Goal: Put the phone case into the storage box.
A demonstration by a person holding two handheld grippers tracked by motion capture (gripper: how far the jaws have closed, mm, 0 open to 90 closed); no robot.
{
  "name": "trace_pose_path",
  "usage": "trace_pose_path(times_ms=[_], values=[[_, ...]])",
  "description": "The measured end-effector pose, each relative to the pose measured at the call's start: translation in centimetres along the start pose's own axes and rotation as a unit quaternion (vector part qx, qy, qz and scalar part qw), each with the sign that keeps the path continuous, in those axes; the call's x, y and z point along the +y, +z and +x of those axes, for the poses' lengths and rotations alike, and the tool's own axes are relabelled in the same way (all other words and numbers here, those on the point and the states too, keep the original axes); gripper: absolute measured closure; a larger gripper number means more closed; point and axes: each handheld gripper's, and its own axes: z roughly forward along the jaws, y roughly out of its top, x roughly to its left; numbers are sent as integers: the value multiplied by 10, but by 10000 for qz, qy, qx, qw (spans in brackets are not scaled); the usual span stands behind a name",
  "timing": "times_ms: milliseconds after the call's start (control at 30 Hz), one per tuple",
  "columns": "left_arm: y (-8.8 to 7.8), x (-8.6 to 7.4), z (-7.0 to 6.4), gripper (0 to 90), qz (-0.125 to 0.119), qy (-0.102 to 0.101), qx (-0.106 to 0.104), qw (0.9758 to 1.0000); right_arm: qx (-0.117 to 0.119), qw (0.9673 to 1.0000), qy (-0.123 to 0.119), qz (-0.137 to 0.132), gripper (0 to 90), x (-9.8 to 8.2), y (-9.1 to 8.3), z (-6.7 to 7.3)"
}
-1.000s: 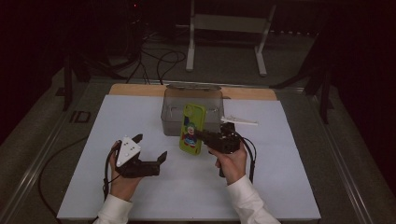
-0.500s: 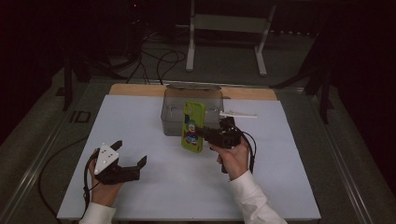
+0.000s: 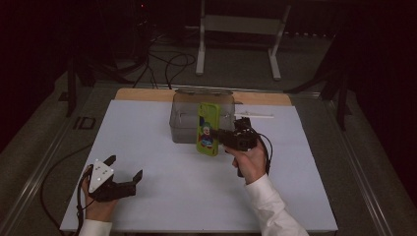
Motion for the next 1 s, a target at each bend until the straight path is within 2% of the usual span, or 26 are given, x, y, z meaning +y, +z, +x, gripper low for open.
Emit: trace_pose_path(times_ms=[633, 1000], values=[[5, -8, -4, 0, 198, 132, 143, 9996, -116, 9998, 130, 60, 780, 17, 1, -11], [6, -9, -4, 0, 189, 131, 186, 9996, -217, 9996, 41, 156, 780, 30, -1, -12]])
